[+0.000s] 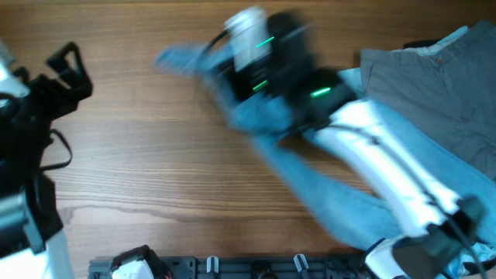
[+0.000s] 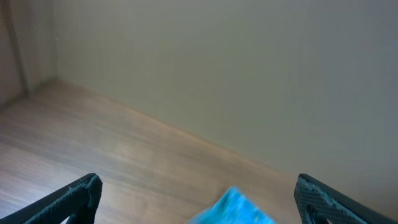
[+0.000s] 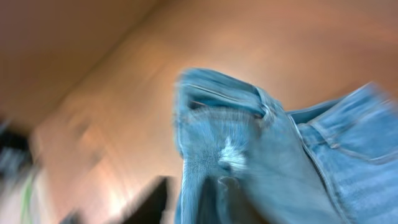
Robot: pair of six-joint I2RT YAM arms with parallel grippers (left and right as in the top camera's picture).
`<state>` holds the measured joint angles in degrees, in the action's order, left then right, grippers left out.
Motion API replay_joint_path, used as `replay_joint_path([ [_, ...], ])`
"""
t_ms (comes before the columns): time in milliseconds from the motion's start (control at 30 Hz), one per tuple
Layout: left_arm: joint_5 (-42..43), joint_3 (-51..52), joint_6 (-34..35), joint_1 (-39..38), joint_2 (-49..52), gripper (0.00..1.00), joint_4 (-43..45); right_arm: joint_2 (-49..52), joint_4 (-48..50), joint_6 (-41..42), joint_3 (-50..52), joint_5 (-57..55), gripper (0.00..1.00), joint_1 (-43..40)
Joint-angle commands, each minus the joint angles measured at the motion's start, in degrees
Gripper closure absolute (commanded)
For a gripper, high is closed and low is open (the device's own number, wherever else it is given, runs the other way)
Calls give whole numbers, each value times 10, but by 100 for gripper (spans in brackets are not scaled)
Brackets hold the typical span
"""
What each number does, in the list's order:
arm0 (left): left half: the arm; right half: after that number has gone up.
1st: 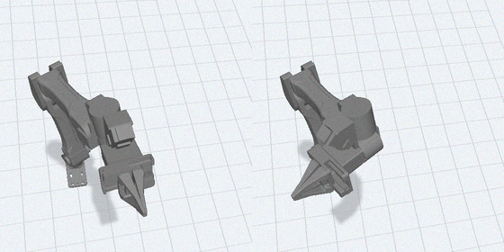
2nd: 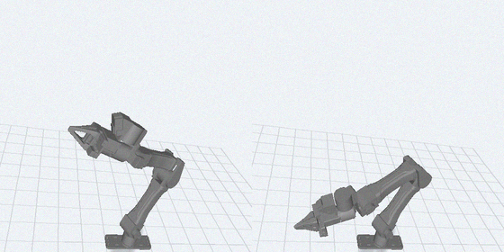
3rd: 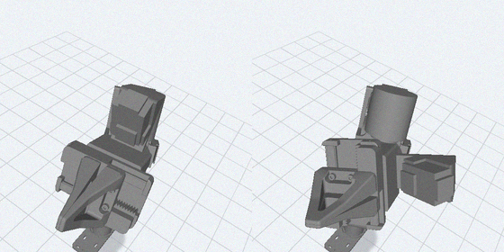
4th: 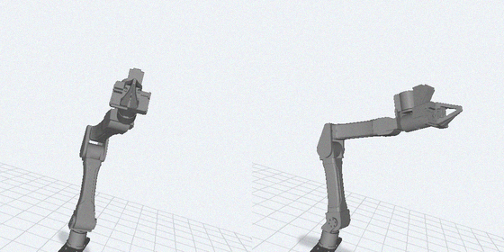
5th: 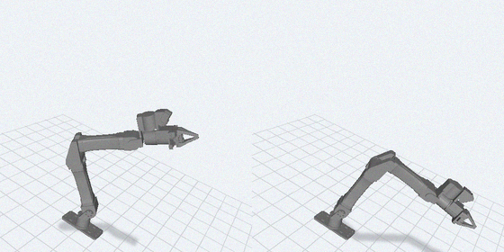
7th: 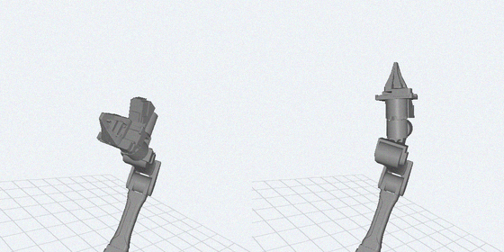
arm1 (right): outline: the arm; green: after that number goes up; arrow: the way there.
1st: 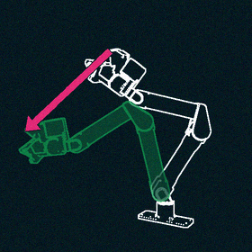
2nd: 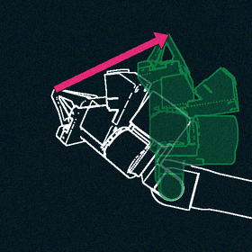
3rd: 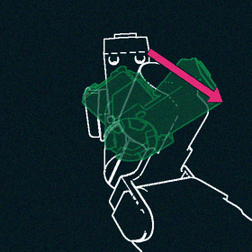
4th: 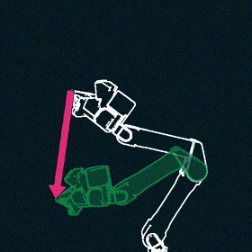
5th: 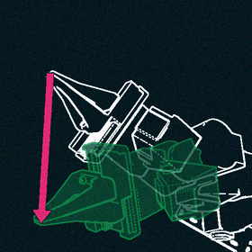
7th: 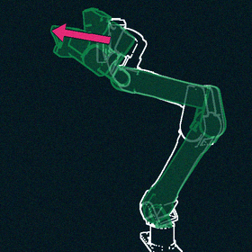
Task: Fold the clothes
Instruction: 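Grasp the light-blue jeans with the right gripper and drag them left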
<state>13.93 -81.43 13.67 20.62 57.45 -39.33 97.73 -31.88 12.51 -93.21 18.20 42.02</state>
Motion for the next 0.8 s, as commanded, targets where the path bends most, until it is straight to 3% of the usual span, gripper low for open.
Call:
replay_joint_path([
  [0,-7,-31,-9,32,-18,0,-6,59,-24,-35,-10,-30,22,123],
  [67,-1,-42,-29,32,-18,0,-18,44,-61,-29,-10,-138,20,136],
  [133,10,-42,-29,24,-13,0,-33,4,-78,17,-10,-177,19,106],
  [300,102,-42,-29,-44,51,0,-66,-114,-103,135,-10,-178,19,-84],
  [400,93,-41,-29,-54,101,19,-73,-141,-127,179,-10,-167,17,-226],
  [433,92,-41,-29,-55,124,17,-73,-141,-127,179,-10,-155,16,-258],
  [467,92,-41,-29,-65,160,0,-77,-139,-128,178,-10,-124,16,-302],
  [633,169,-41,-29,-124,282,0,-59,-121,-130,155,-10,-134,13,-349],
  [767,150,-41,-30,-179,388,0,-2,-99,-140,144,-10,-156,10,-350],
])
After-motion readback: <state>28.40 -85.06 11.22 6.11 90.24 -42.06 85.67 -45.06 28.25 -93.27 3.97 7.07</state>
